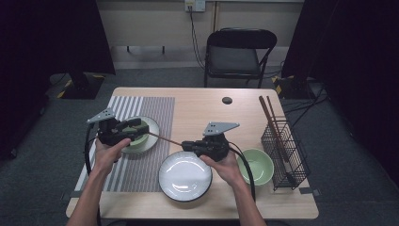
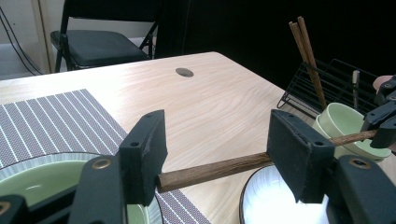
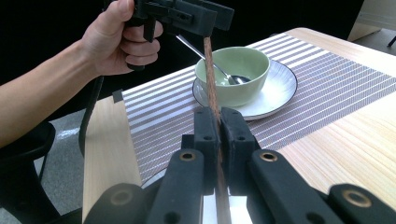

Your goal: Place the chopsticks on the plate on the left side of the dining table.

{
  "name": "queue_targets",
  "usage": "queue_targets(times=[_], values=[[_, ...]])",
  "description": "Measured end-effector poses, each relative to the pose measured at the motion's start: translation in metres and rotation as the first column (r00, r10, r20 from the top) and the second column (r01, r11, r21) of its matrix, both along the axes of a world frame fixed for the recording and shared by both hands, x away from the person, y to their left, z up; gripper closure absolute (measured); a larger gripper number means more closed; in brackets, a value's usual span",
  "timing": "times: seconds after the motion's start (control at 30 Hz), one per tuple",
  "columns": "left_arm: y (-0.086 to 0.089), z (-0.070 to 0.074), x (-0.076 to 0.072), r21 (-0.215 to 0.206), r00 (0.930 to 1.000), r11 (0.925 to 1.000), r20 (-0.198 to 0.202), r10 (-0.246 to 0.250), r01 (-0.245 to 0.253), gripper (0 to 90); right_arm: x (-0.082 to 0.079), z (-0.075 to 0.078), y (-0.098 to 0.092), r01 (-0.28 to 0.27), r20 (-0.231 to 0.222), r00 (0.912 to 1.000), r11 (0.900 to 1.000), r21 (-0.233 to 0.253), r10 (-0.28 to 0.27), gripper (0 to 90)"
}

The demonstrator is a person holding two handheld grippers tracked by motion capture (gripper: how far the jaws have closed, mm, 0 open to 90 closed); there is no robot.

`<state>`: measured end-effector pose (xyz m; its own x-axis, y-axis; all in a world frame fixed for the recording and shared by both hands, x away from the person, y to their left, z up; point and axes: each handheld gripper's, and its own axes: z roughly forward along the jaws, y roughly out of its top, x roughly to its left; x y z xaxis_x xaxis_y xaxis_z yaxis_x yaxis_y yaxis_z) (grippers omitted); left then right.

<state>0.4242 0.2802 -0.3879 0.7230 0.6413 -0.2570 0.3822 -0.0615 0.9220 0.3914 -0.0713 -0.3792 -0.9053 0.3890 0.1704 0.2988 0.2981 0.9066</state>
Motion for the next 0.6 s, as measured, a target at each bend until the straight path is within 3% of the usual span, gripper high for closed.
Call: queue_targets(times=[0.2,0.3,0.43,0.53,0.6], values=[[0.0,0.004,-0.002,-0.026,0.9999,0.9996,0.01,0.014,-0.014,34.6,0.002,-0.004,0.0,-0.003,-0.019,0.9998,1.0,-0.001,0.003,86.0],[-0.002,0.006,-0.004,0.003,0.9994,0.9997,0.026,0.024,-0.024,33.1,0.004,-0.008,0.001,-0.011,-0.03,0.9995,1.0,-0.005,0.01,86.0],[0.002,0.007,-0.004,-0.028,0.9989,0.9992,0.036,0.029,-0.028,34.9,0.002,-0.01,0.002,-0.007,-0.028,0.9996,1.0,-0.021,0.007,86.0],[0.002,0.009,-0.006,-0.038,0.9991,0.9993,0.043,0.005,-0.003,35.0,0.002,-0.013,0.0,0.002,-0.037,0.9993,0.999,-0.034,-0.003,85.9],[-0.003,0.009,-0.006,-0.023,0.9985,0.9995,0.051,-0.021,0.022,34.6,0.004,-0.014,0.0,0.012,-0.042,0.999,0.999,-0.03,-0.013,85.9]])
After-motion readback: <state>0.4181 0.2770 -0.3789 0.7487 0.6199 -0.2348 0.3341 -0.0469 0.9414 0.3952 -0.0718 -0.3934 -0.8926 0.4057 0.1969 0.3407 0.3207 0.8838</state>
